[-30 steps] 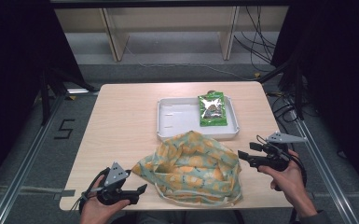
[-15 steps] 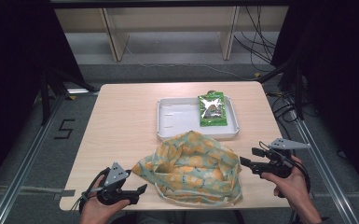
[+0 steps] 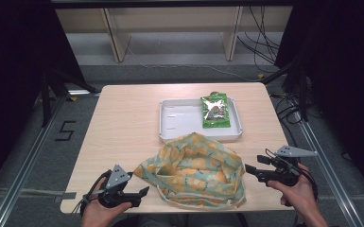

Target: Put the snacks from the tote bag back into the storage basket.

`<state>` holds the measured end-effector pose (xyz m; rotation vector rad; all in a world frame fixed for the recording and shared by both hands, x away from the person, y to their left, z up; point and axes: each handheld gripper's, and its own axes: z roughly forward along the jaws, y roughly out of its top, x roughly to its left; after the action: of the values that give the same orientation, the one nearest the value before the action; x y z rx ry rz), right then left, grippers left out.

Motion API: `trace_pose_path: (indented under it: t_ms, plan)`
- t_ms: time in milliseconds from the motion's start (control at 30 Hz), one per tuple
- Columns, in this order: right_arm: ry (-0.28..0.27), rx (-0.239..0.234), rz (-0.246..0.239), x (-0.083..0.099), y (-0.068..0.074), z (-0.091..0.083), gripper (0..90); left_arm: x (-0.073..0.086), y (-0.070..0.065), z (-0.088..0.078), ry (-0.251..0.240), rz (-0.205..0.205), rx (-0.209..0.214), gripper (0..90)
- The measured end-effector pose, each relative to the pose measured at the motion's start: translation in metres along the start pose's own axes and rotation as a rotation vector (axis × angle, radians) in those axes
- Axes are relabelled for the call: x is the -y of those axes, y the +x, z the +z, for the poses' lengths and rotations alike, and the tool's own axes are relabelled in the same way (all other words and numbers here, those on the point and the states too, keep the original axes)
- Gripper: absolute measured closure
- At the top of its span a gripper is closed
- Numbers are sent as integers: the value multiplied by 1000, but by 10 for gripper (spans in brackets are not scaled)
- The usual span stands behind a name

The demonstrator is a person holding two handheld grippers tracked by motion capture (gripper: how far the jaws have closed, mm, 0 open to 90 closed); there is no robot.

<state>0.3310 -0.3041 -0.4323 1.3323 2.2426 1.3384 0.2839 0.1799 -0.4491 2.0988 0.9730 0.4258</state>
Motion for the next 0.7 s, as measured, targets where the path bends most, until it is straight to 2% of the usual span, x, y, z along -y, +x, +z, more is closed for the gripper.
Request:
trace_pose_path:
  t_ms: [33, 67, 100, 233, 267, 300, 333, 367, 400, 467, 500, 567, 633, 667, 700]
  plan:
    - [-4, -7, -18, 2, -1, 1, 324, 0, -1, 1, -27, -11, -5, 241]
    - [3, 1, 2, 4, 1, 0, 324, 0, -1, 1, -27, -11, -5, 241]
    - [3, 1, 2, 4, 1, 0, 324, 0, -1, 1, -27, -13, -4, 241]
    - [11, -4, -22, 8, 1, -1, 321, 0, -1, 1, -28, -14, -5, 241]
    - [21, -8, 8, 10, 4, -3, 318, 0, -2, 1, -25, -13, -8, 241]
    - [15, -9, -8, 11, 2, -4, 314, 0, -2, 1, -25, -13, -8, 241]
    - [15, -9, -8, 11, 2, -4, 314, 0, -2, 2, -34, -19, -6, 241]
    - [30, -13, 17, 14, 4, -6, 307, 0, -2, 1, -26, -11, -7, 241]
    - [23, -9, -1, 15, 3, -6, 305, 0, -2, 1, -27, -12, -7, 241]
    - [32, -11, -1, 17, 3, -6, 302, 0, -1, 1, -26, -11, -8, 241]
    - [44, -16, 24, 18, 5, -7, 299, 0, -2, 1, -27, -12, -7, 241]
    - [39, -21, -15, 21, 3, -7, 290, 0, -2, 1, -27, -10, -8, 241]
    - [35, -20, -18, 23, 2, -7, 290, 0, -2, 1, -27, -11, -8, 241]
    - [41, -19, 12, 24, 5, -8, 288, 0, -2, 1, -27, -10, -8, 241]
    - [55, -18, -2, 25, 4, -9, 285, 0, -2, 2, -28, -12, -8, 241]
